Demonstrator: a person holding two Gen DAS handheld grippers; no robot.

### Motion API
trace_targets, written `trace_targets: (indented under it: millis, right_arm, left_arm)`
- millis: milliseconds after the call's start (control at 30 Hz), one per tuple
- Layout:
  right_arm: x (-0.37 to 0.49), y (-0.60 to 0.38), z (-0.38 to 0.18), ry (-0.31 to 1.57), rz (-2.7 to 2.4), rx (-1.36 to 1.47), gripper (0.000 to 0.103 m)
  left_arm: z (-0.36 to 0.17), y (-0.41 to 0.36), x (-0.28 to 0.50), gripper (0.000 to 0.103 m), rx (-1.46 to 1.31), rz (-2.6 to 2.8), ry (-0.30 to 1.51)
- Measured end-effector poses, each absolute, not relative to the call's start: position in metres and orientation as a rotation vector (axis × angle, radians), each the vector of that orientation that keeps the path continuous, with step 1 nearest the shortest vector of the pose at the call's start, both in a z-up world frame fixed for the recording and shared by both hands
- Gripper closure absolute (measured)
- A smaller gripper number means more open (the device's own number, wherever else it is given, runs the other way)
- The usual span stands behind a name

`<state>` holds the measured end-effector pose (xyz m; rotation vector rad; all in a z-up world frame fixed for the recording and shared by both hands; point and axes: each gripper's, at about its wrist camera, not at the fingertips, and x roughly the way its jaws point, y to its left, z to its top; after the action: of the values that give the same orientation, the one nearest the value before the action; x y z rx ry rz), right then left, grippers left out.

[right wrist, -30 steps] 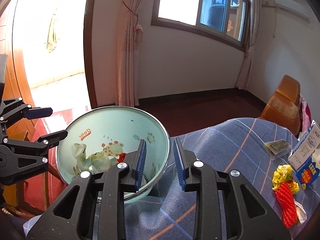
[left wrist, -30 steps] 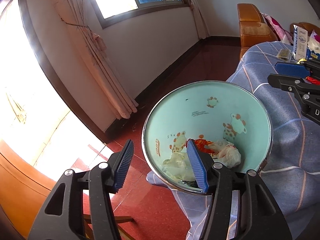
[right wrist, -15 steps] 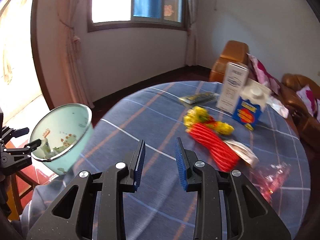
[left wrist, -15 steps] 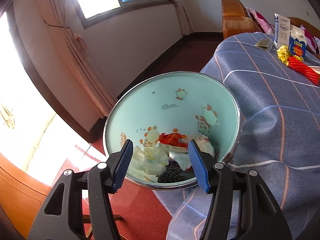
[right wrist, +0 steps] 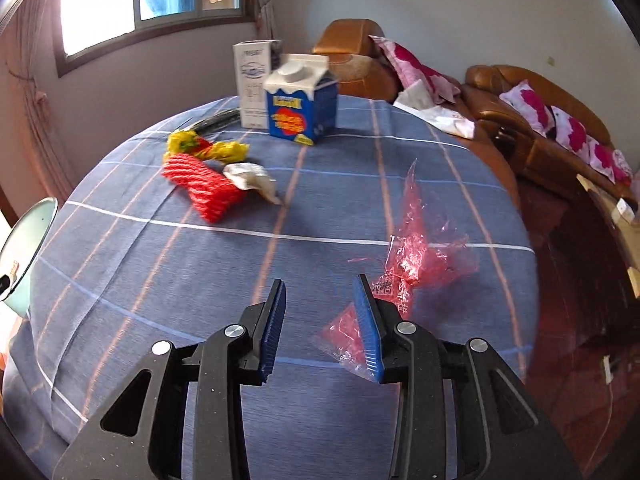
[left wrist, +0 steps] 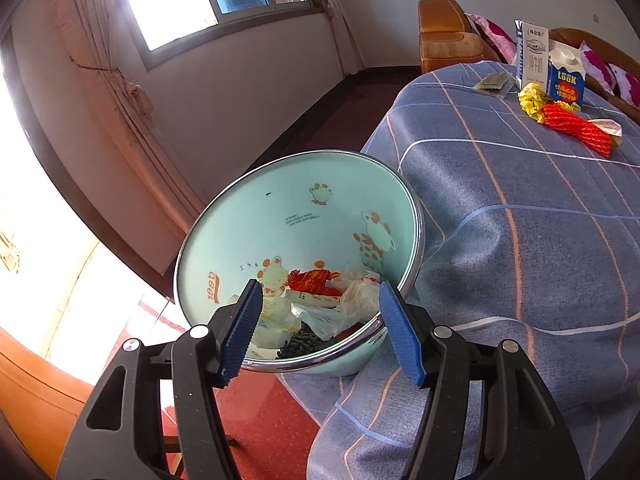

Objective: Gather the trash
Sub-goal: 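Move both open tools from the bin back toward the table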

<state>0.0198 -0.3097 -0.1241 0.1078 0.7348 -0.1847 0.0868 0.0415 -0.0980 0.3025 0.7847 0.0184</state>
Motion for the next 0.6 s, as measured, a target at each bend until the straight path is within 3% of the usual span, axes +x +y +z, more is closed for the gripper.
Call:
trace_targets:
  millis: [100, 367, 600]
  right_arm:
    - [0.011, -0.312, -0.115, 0.682, -0.121, 0.143, 0.059]
    - [-0.002, -0.3, -0.096, 0.582, -0.009, 0.181, 0.059]
    - [0.005, -0.304, -0.112, 0.661, -0.188, 0.153, 0.059]
  left_arm:
    - [-0.098, 0.038, 0.085, 0.043, 0.308, 0.013, 0.782]
    - [-0.097, 0.032, 0.081, 0.042, 0.323, 0.0, 0.775]
    - [-0.098, 0.033, 0.081, 0.042, 0.315, -0.003, 0.779]
